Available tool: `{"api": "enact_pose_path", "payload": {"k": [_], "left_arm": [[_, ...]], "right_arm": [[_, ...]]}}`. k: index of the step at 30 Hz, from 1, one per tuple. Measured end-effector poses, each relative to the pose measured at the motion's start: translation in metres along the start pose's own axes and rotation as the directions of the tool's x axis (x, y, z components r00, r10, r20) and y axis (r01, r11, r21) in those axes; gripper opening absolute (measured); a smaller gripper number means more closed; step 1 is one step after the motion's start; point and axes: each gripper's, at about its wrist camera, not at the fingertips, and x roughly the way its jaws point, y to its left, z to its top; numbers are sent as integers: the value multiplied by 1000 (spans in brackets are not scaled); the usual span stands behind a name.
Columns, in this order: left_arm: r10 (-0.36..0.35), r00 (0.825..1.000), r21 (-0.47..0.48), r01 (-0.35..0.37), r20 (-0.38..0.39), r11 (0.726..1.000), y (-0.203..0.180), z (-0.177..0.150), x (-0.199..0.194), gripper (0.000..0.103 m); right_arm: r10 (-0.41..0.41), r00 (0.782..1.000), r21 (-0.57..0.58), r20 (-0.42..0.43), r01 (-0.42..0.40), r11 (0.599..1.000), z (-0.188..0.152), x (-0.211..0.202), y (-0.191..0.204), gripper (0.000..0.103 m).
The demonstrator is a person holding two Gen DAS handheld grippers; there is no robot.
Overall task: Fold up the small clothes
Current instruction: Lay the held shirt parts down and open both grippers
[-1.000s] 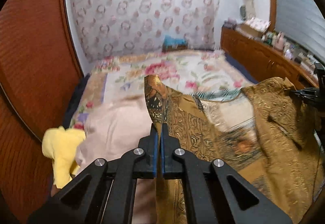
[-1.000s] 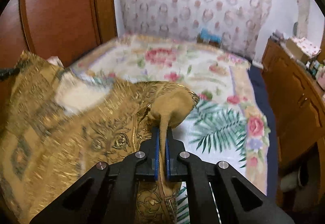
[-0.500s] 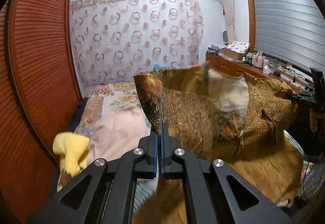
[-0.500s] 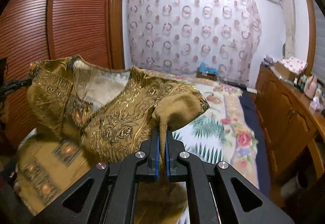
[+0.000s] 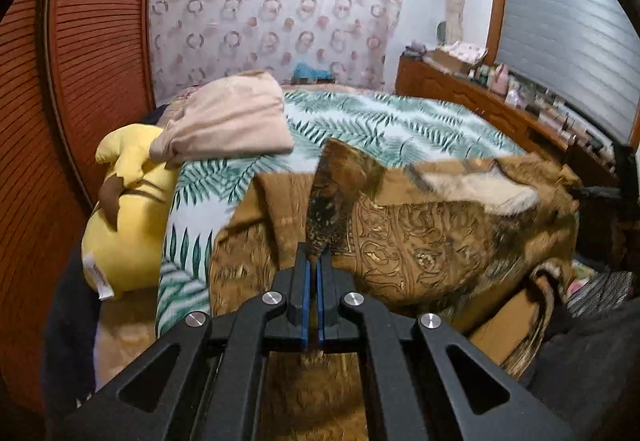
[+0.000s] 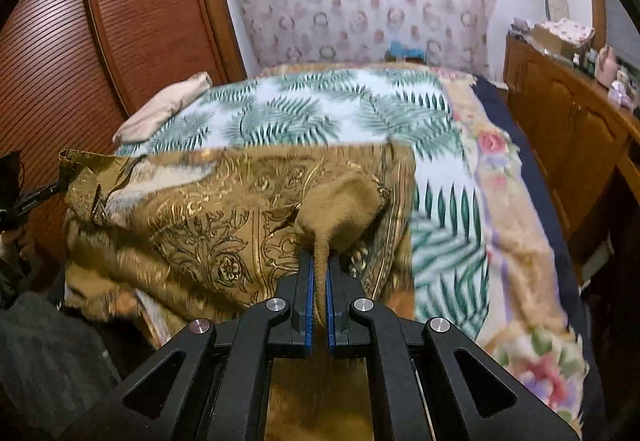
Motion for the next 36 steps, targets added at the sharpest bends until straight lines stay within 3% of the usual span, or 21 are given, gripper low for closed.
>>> {"api": "enact_pose_path", "payload": {"k": [6, 14, 18, 20, 21, 24, 25, 26, 28, 36], "left_arm": [[15, 997, -49, -11, 82, 999, 7, -6, -26, 3], [27, 996, -24, -26, 84, 999, 7, -10, -33, 5], [38, 986, -3, -38, 160, 999, 6, 0, -48, 19], [42, 981, -10, -41, 192, 999, 8, 8, -55, 34], [38, 978, -7, -37, 206, 999, 8, 12, -58, 47], [37, 973, 6, -40, 226, 999, 11, 26, -59, 76], [31, 973, 7, -34, 227, 999, 14, 33, -54, 81], [26, 973, 10, -29, 228, 1000, 15, 36, -51, 81], [34, 980, 11, -37, 197, 999, 19, 48, -35, 81], [39, 993, 41, -44, 116, 998, 15, 73, 25, 81]], "right_arm": [[-10, 1000, -46, 10, 11, 999, 9, -22, 7, 4], [-13, 999, -54, -46, 11, 998, -11, -23, 17, 4], [-11, 999, -48, -36, 10, 999, -5, -24, 20, 4], [-14, 1000, -51, -28, 13, 999, -2, -29, 22, 4], [-13, 1000, -55, -25, 12, 998, 0, -32, 23, 7], [-34, 999, -78, 3, 34, 996, 3, -39, 25, 14], [-37, 999, -81, 9, 37, 996, 5, -41, 24, 22], [-43, 999, -85, 18, 44, 995, 9, -44, 24, 35], [-52, 998, -90, 41, 56, 994, 15, -49, 22, 47], [-94, 992, -87, 85, 101, 991, 40, -28, 15, 50]]}}
